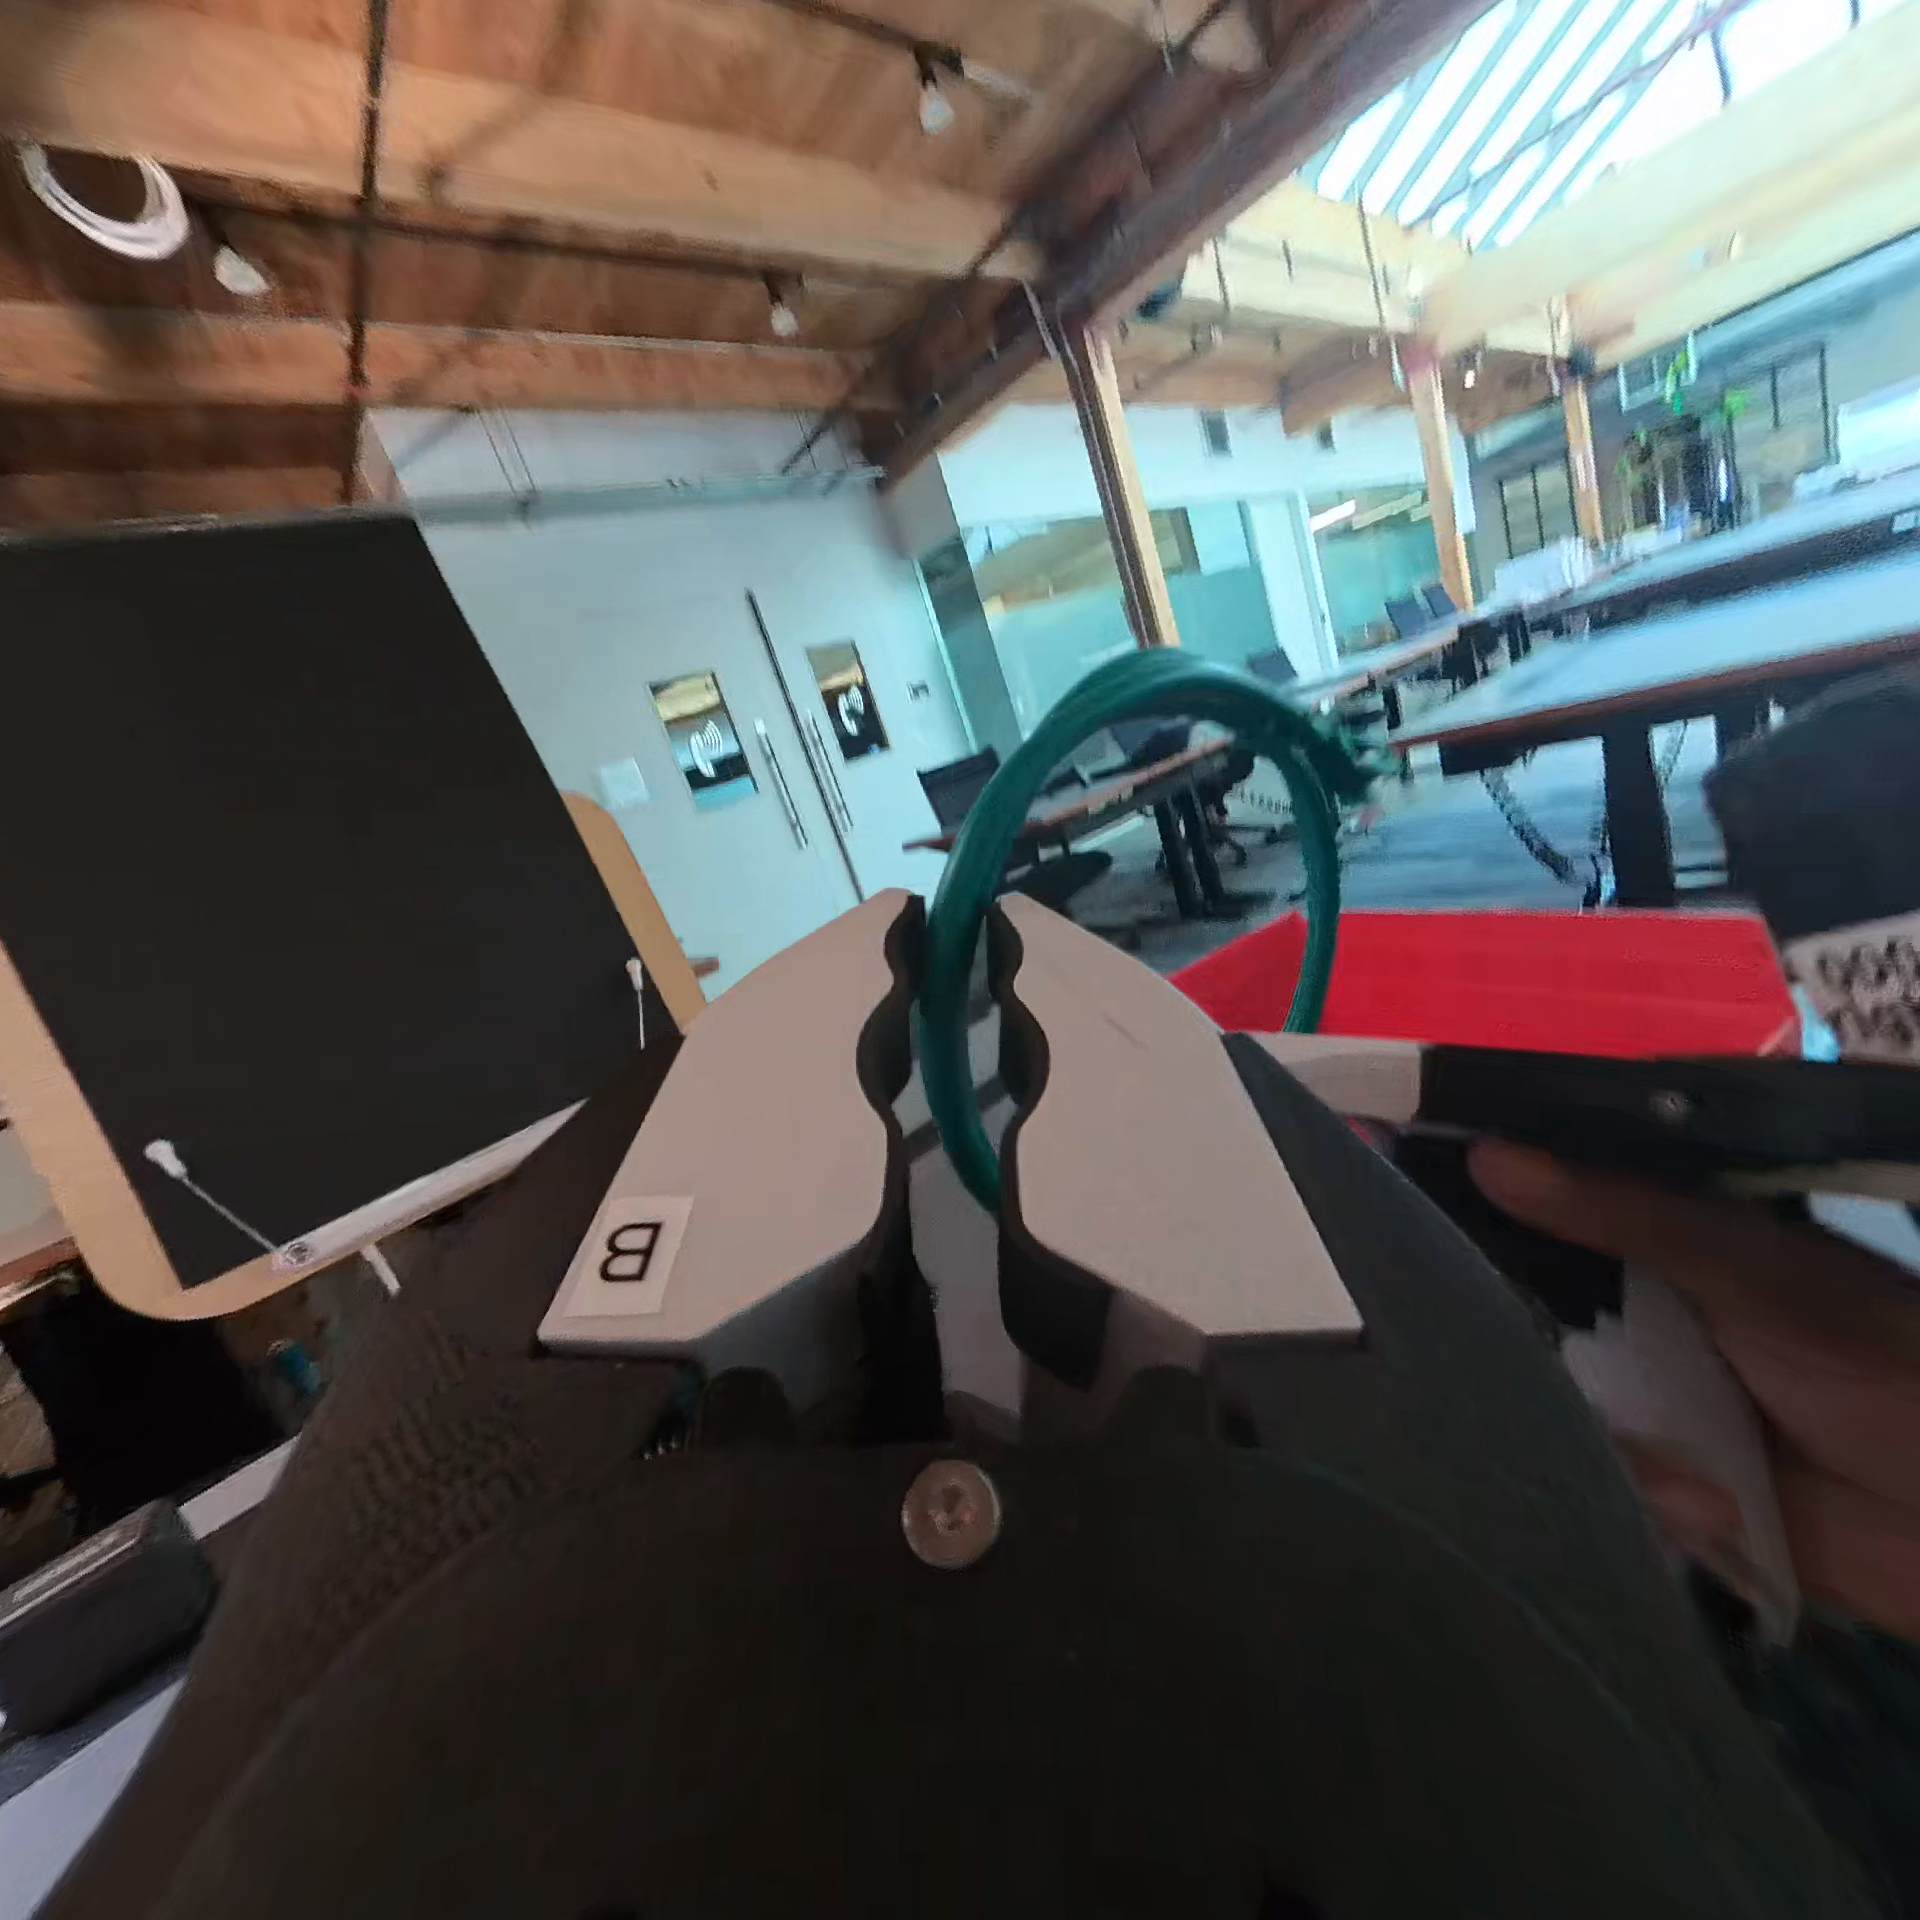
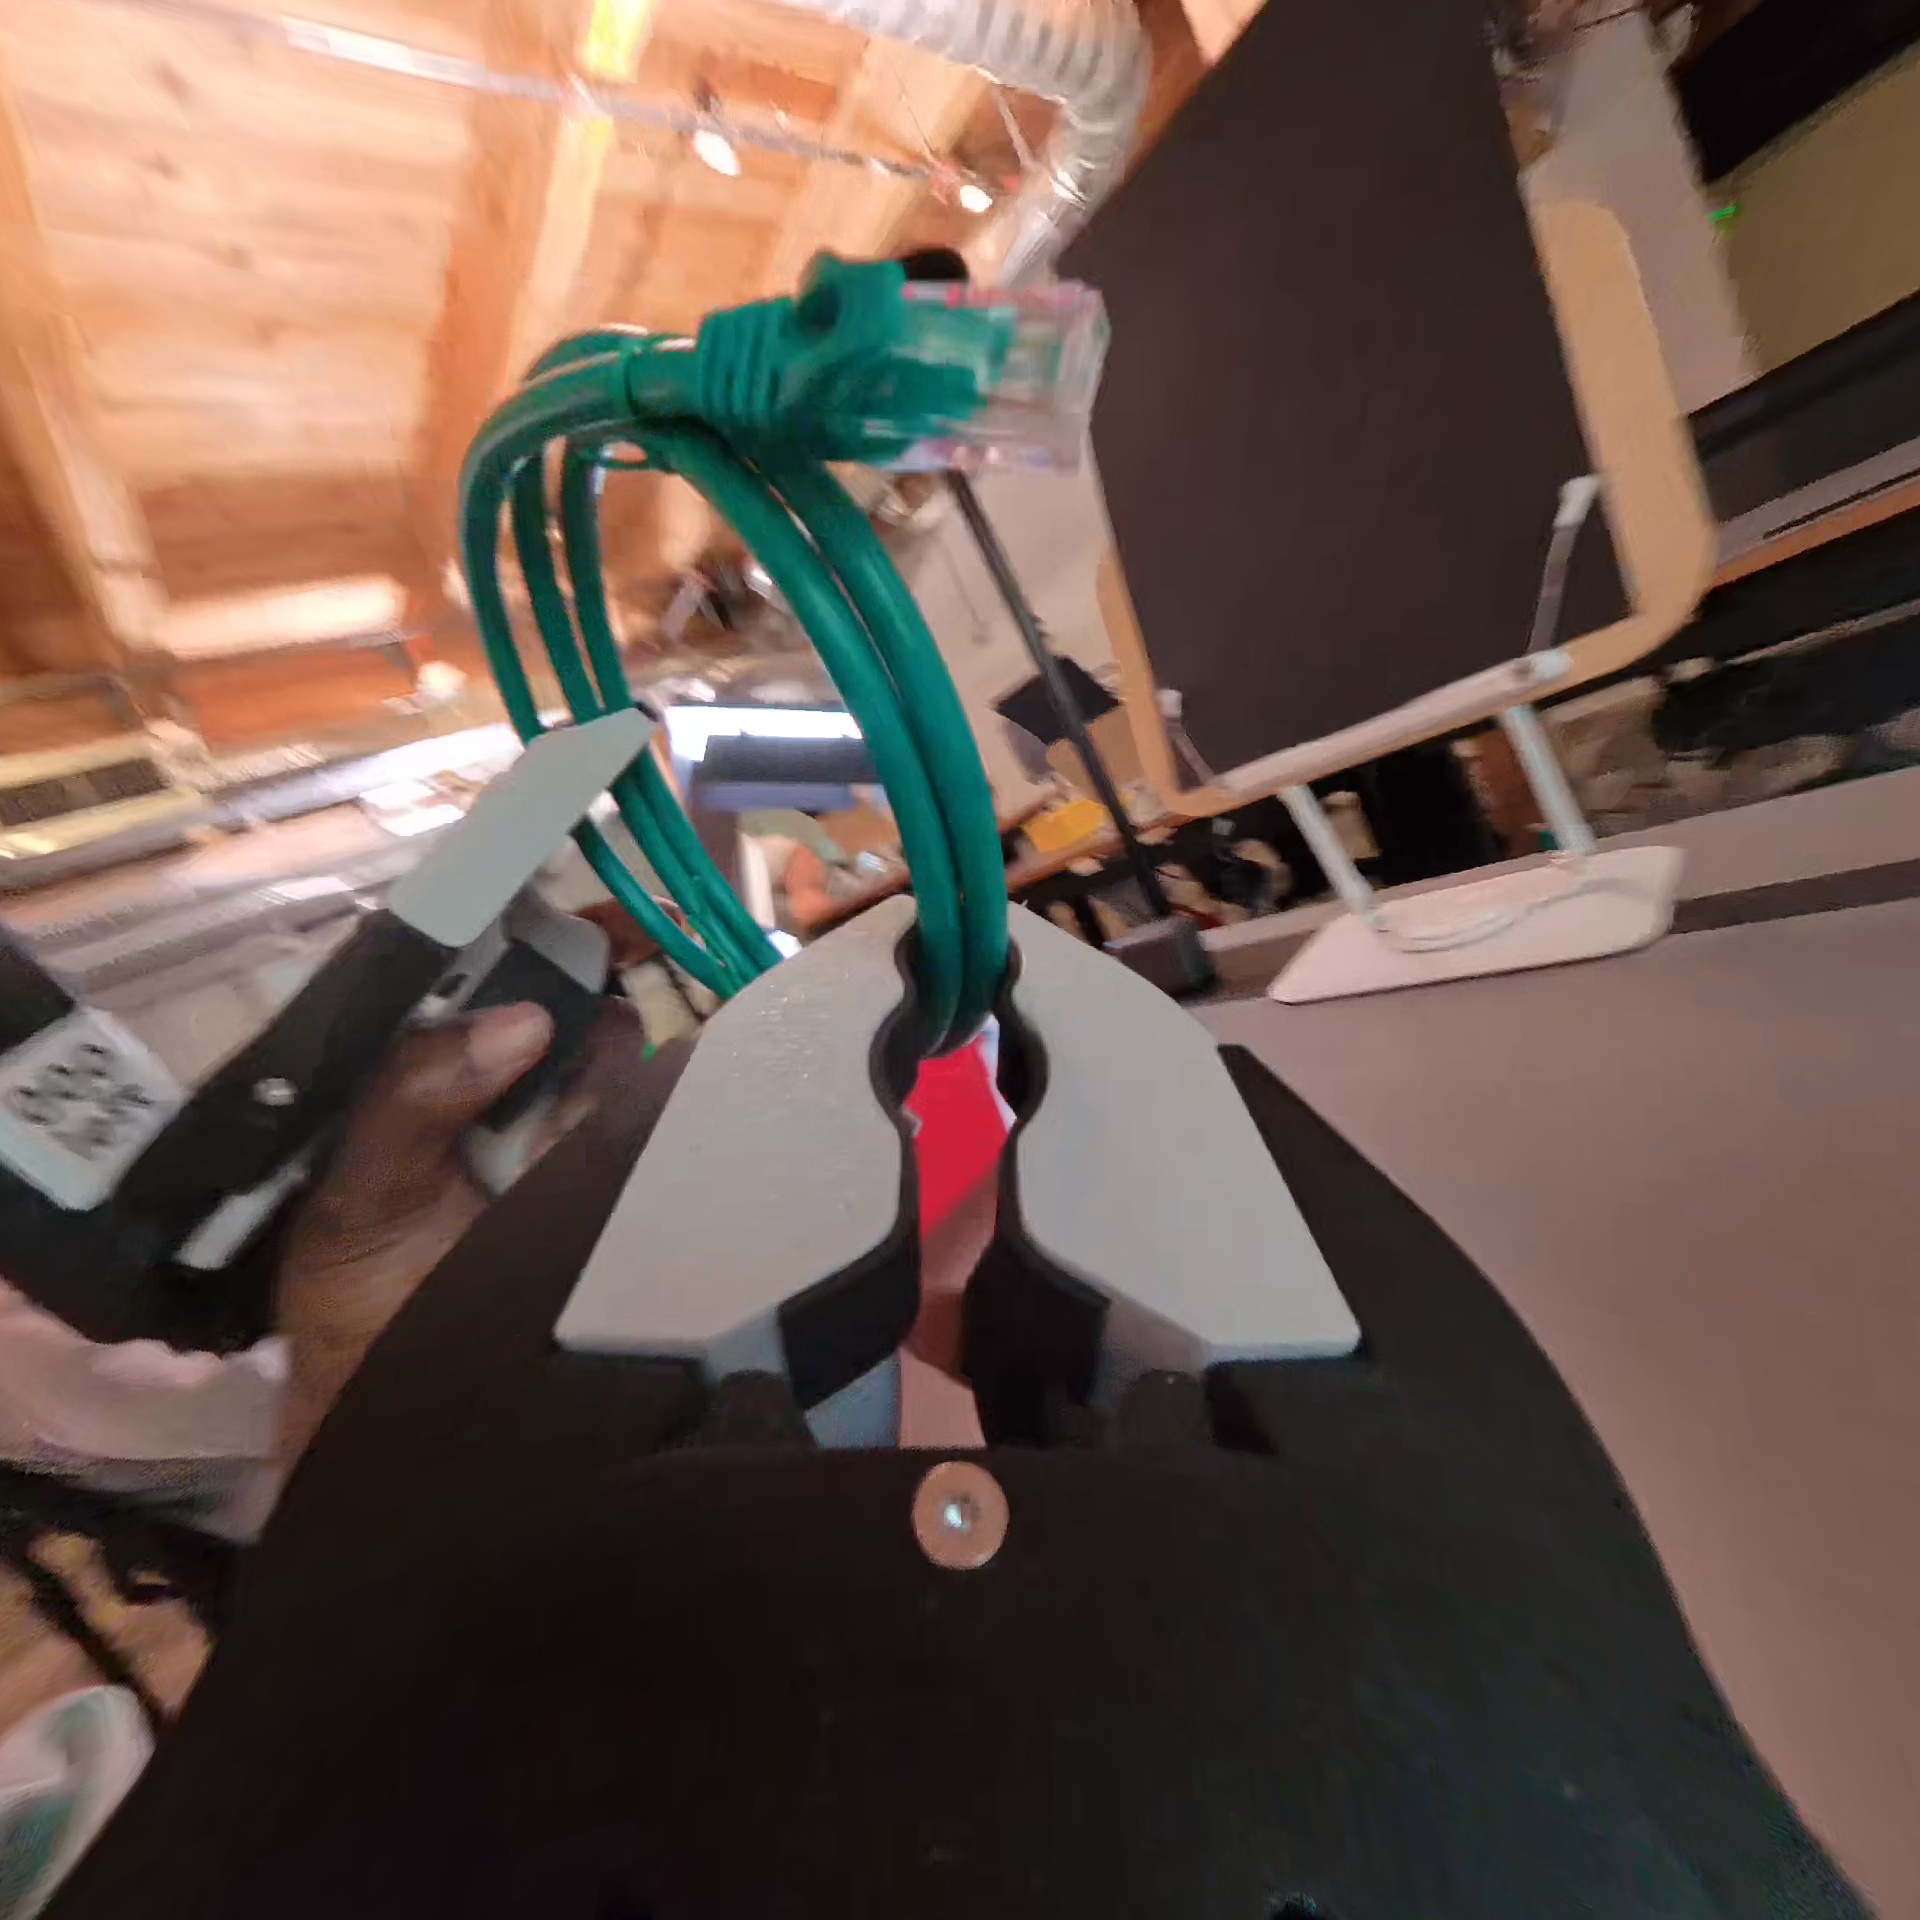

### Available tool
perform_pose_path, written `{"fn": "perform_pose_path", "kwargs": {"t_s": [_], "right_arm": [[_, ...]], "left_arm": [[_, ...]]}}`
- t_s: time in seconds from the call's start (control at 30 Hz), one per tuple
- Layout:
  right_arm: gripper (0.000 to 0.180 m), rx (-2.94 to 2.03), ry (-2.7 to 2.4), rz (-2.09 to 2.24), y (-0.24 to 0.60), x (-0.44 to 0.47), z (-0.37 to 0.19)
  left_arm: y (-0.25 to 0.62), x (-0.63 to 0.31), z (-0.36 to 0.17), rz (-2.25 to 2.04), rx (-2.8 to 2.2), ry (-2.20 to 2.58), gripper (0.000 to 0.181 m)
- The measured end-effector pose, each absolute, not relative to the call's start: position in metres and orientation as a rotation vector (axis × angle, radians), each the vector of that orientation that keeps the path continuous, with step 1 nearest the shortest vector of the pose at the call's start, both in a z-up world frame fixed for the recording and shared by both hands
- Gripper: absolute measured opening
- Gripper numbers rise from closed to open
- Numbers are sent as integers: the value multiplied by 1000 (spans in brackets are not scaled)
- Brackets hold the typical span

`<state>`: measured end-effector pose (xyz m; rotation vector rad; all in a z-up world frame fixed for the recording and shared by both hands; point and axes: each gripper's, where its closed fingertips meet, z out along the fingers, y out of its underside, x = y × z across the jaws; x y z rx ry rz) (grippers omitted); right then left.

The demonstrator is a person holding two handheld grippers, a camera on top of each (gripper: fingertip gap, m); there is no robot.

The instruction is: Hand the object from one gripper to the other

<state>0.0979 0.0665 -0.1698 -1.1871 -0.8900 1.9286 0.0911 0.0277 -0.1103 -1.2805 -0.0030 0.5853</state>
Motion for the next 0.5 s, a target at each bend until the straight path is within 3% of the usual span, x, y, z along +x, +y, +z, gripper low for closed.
{"fn": "perform_pose_path", "kwargs": {"t_s": [0.13, 0.2, 0.33, 0.5], "right_arm": [[8, -1169, -1124, 1565, 84, 90, -178], [7, -1150, -1229, 1306, 97, 88, -184], [7, -1136, -1372, 839, 119, 90, -200], [5, -1083, -1425, 730, 113, 96, -199]], "left_arm": [[26, 80, -119, 576, -1385, 32, 44], [24, 76, -125, 590, -1451, 66, 52], [29, 84, -137, 705, -1528, 176, 56], [44, 83, -158, 945, -1617, 289, 48]]}}
